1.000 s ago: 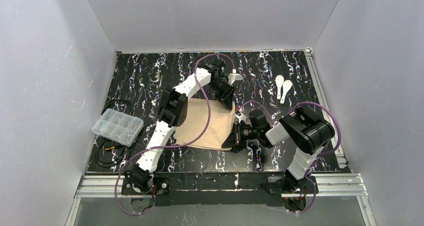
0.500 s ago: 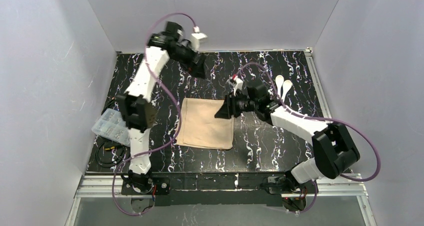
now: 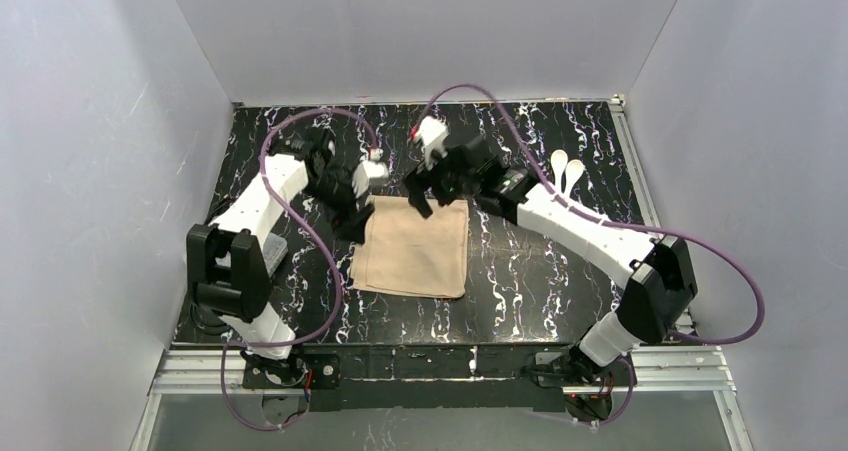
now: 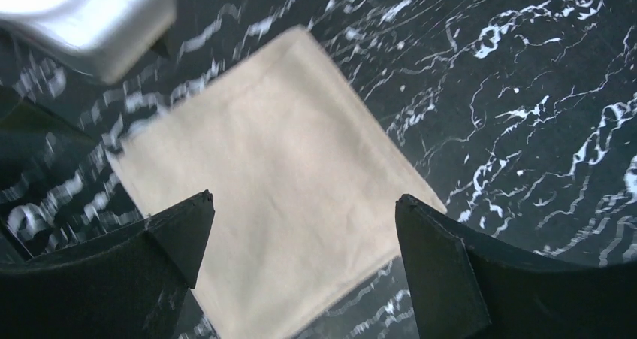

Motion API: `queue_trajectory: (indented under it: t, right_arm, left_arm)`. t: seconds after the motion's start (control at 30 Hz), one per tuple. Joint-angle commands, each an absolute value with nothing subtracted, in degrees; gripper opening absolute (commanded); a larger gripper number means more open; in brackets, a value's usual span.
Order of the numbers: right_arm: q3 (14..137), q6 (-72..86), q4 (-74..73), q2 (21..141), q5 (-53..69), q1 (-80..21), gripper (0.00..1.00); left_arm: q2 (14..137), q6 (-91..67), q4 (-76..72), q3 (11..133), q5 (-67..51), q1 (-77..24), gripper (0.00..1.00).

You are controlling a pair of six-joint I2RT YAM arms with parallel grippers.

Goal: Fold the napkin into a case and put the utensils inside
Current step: Pick up the lower triangle-folded napkin from the center of the board.

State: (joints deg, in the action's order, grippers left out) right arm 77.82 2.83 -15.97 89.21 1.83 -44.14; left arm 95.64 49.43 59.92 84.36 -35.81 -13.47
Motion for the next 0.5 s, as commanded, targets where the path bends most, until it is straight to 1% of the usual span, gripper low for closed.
queue_trajectory:
  t: [0.0, 0.1, 0.2, 0.3, 0.47]
  right_arm:
    - [77.43, -15.19, -26.83, 84.31, -11.59, -49.31, 0.99]
    - [69.65, -17.45, -26.15, 77.80, -7.32, -50.06, 0.99]
    - [56.96, -21.47, -18.38, 69.46, -5.02, -51.98, 0.99]
    - [48.29, -22.90, -13.06, 63.84, -3.96, -53.35, 0.99]
    - [46.83, -25.77, -15.92, 66.25, -1.04, -55.93, 0.99]
  left_arm:
    - [83.33, 66.29, 56.35, 68.15, -35.97, -13.00, 0.81]
    - [77.50, 73.58, 52.20, 57.71, -34.32, -12.95, 0.80]
    - [71.08, 79.47, 45.32, 48.80, -34.70, -12.95, 0.79]
    - [68.59, 82.82, 39.46, 44.00, -35.23, -13.14, 0.82]
    - [72.41, 88.27, 36.06, 42.72, -33.69, -14.21, 0.84]
